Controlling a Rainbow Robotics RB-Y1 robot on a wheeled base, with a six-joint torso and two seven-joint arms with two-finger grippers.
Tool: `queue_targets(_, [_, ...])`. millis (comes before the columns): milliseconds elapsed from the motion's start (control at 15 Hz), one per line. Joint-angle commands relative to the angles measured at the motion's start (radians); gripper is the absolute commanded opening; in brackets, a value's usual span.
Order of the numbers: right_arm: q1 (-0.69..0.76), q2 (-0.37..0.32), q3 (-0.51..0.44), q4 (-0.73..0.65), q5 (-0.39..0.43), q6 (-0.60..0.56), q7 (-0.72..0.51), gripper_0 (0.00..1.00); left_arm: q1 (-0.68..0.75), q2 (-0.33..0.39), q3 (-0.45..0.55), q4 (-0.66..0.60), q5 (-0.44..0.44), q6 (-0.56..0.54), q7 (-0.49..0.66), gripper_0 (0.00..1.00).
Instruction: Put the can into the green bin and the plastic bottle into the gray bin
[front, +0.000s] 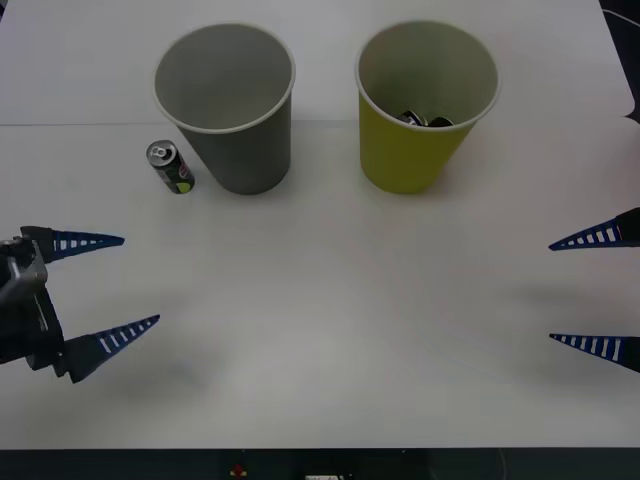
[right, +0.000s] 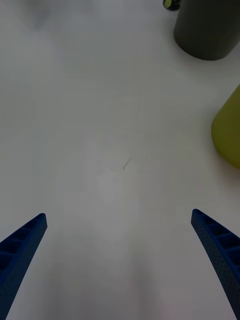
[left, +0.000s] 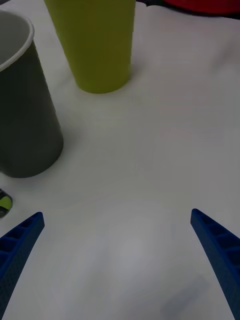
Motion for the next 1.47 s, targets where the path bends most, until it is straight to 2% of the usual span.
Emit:
queue_targets(67, [0.000,0.000,0.000,0.000,0.000,0.000,0.000,1.00,0.011,0.056,-0.094,-0.002,0.139,0.174,0.004,1.00])
queue_targets(133, [0.000,0.000,0.000,0.000,0.000,0.000,0.000,1.00,0.009,0.082,-0.137,0.000,0.202,0.238,-0.006,1.00])
queue_targets(267, [0.000,0.000,0.000,0.000,0.000,0.000,0.000,1.00,-0.008,0.105,-0.192,0.000,0.270,0.323,-0.015,1.00])
queue_targets(467, [0.000,0.000,0.000,0.000,0.000,0.000,0.000,1.00,-0.054,0.119,-0.296,0.000,0.308,0.473,-0.018,1.00])
queue_targets(867, [0.000,0.000,0.000,0.000,0.000,0.000,0.000,1.00,-0.154,0.124,-0.491,-0.003,0.326,0.741,-0.003,1.00])
queue_targets(1067, [0.000,0.000,0.000,0.000,0.000,0.000,0.000,1.00,-0.219,0.114,-0.620,-0.003,0.256,0.925,0.036,1.00])
queue_targets(1267, [0.000,0.000,0.000,0.000,0.000,0.000,0.000,1.00,-0.270,0.108,-0.758,0.000,0.075,1.093,0.214,1.00])
queue_targets(1467, [0.000,0.000,0.000,0.000,0.000,0.000,0.000,1.00,-0.319,0.107,-0.861,0.021,-0.011,1.180,0.329,1.00])
